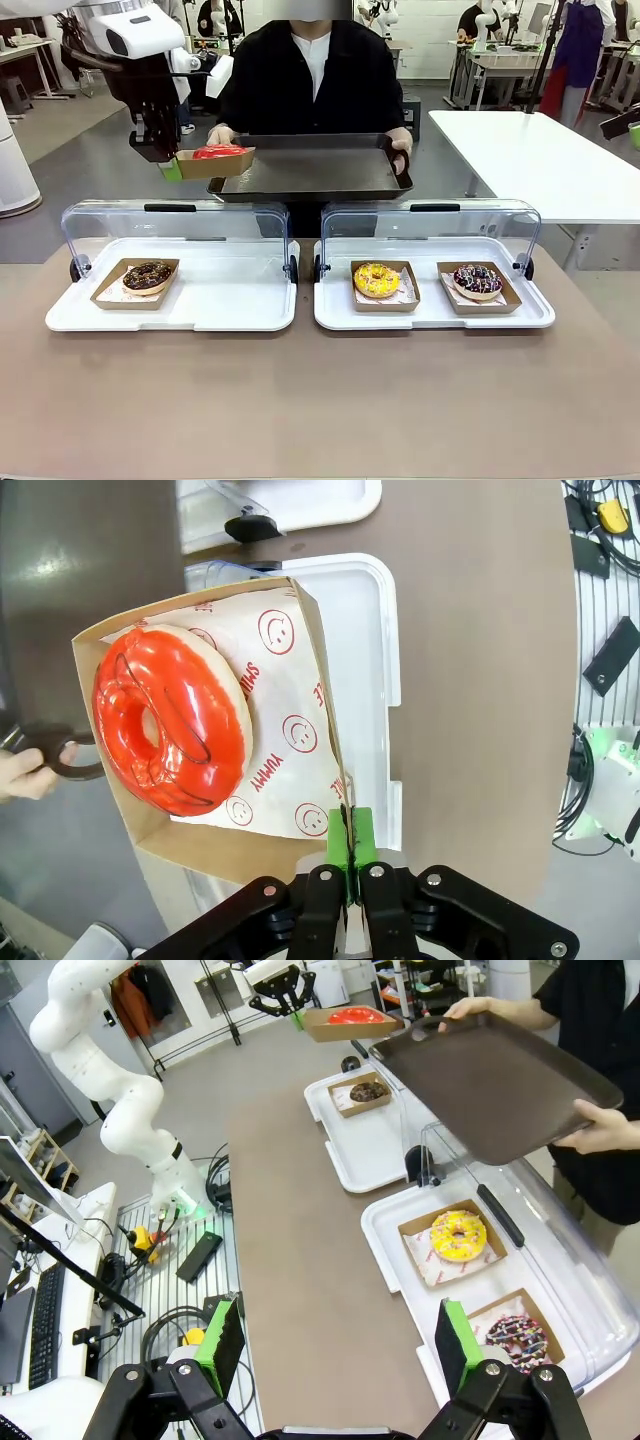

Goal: Provide the desired donut to the person.
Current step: Place the picked Paper togo box onto the Handle tray extended by the person.

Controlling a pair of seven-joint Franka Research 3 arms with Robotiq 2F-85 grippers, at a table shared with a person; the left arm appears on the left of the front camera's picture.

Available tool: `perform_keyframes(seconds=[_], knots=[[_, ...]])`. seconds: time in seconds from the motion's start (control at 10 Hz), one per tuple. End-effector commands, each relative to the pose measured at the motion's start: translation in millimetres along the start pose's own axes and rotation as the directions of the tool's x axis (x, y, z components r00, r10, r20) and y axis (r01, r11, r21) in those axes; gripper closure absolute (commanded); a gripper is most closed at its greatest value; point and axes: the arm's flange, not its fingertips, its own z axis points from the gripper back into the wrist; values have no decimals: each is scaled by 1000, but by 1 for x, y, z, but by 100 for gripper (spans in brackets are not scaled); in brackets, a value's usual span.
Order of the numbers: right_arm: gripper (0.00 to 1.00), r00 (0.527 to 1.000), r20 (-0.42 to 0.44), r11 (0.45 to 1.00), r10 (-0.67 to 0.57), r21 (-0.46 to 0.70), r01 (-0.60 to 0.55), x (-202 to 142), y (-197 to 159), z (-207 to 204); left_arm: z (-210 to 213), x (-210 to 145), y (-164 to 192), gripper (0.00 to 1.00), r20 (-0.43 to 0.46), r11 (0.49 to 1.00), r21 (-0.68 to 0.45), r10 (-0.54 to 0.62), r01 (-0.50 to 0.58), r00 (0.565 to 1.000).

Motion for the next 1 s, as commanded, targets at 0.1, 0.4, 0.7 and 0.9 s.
perform_keyframes(seconds=[0.1, 0.4, 0.7, 0.9], knots=[[0, 1000, 11, 1000, 8, 7, -8, 1, 0, 0, 1, -4, -6, 100, -7, 1000, 5, 0, 0, 1000], [0, 1000, 11, 1000, 8, 7, -8, 1, 0, 0, 1, -4, -6, 100, -7, 1000, 5, 0, 0, 1000], [0, 1000, 11, 1000, 8, 7, -8, 1, 0, 0, 1, -4, -6, 100, -7, 1000, 5, 0, 0, 1000], [0, 1000, 11, 1000, 8, 7, -8, 1, 0, 0, 1, 0, -1, 98, 0, 1000, 1, 0, 0, 1000]])
